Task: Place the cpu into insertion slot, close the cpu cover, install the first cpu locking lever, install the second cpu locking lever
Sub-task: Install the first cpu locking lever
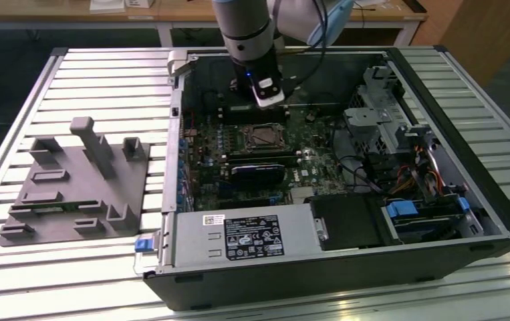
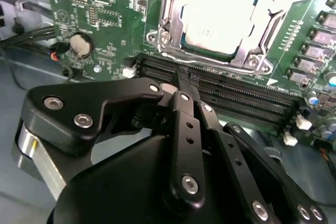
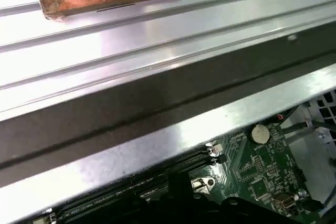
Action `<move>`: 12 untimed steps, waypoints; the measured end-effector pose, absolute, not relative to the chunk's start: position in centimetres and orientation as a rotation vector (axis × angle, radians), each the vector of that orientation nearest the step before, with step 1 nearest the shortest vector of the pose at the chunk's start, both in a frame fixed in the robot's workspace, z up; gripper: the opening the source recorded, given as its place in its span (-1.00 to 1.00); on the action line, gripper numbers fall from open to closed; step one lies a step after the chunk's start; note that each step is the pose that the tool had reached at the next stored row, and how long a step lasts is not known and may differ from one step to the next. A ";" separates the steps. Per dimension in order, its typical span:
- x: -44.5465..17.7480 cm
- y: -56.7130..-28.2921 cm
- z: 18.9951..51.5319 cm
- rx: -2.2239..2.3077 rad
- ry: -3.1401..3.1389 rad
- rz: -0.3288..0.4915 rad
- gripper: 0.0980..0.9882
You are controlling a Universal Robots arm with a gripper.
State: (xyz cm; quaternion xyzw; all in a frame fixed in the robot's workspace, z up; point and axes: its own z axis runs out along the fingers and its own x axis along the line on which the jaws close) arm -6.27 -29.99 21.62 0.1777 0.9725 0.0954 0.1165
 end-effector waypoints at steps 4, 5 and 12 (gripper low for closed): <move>-6.3 -30.0 22.3 0.520 2.847 0.279 -0.98; -6.3 -30.0 22.4 0.520 2.847 0.280 -0.98; -6.3 -31.2 22.4 0.520 2.847 0.279 -0.98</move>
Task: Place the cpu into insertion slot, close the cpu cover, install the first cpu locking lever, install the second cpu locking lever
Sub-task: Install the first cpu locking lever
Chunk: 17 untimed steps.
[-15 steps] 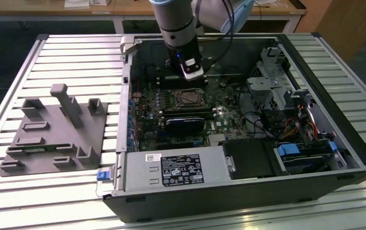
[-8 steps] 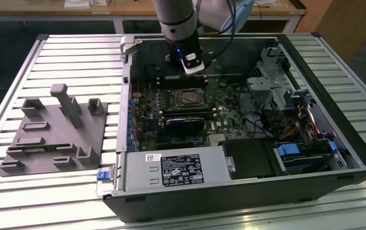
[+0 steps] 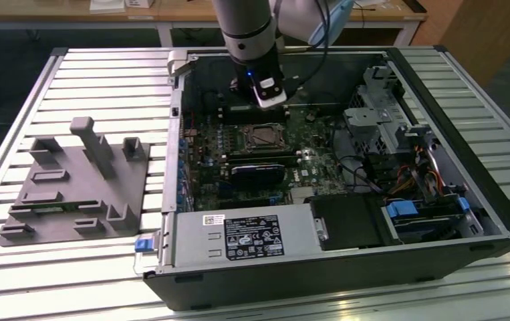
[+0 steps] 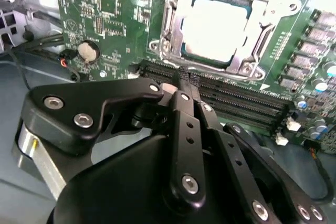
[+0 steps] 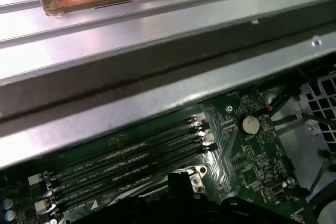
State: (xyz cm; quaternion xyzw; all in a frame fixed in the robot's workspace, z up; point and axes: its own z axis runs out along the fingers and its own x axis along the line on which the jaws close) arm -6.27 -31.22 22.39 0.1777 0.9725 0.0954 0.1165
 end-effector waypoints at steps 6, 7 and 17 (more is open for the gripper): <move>-6.3 -32.0 22.4 0.520 2.847 0.280 -0.98; -6.3 -32.1 22.4 0.520 2.847 0.279 -0.98; -6.3 -32.7 22.4 0.520 2.847 0.279 -0.98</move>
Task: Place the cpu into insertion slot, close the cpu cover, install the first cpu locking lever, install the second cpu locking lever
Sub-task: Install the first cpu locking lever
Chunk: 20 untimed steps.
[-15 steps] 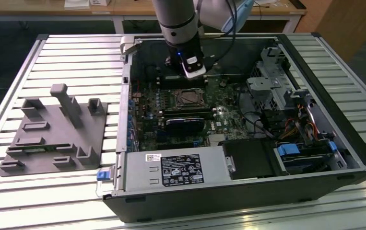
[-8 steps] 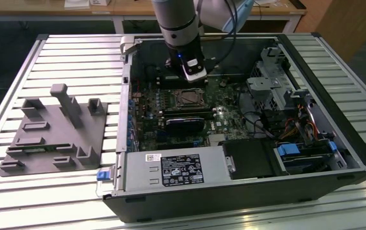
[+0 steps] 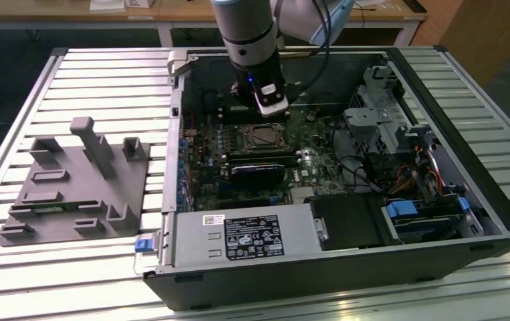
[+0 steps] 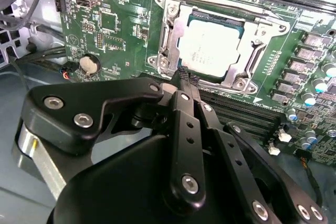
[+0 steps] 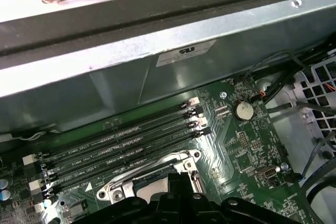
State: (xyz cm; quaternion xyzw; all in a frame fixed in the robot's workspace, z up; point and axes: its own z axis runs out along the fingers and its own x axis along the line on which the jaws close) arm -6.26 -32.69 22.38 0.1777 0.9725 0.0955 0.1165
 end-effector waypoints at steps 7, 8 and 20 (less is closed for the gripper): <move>-6.3 -32.7 22.3 0.521 2.865 0.242 -0.98; -6.3 -32.7 22.2 0.521 2.869 0.230 -0.98; -6.1 -32.7 22.0 0.533 2.961 0.118 -0.98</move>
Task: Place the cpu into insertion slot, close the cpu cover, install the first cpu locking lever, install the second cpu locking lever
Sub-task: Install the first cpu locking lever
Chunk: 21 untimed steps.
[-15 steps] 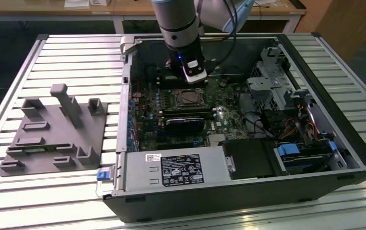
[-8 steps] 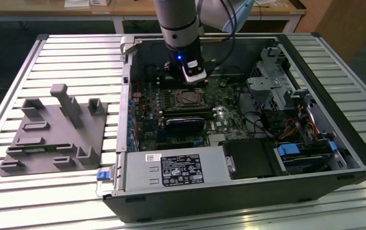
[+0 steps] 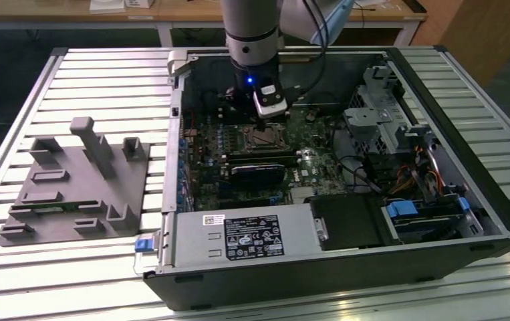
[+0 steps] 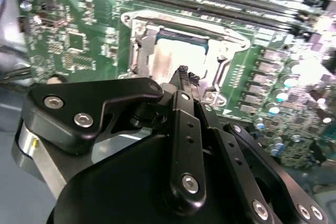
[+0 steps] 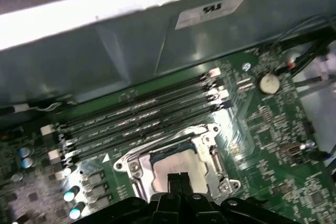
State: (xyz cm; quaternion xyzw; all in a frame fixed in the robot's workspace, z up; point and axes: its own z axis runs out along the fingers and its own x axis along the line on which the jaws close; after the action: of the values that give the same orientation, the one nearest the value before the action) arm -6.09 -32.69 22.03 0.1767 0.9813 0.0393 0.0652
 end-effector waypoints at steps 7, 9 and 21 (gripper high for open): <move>-6.1 -32.7 22.0 0.533 2.963 0.111 -0.98; -6.0 -32.7 22.0 0.532 2.964 0.086 -0.98; -5.1 -32.7 22.2 0.531 2.989 0.023 -0.98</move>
State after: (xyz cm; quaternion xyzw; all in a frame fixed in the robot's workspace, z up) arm -5.09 -32.69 22.17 0.1747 0.9832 0.0075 0.0528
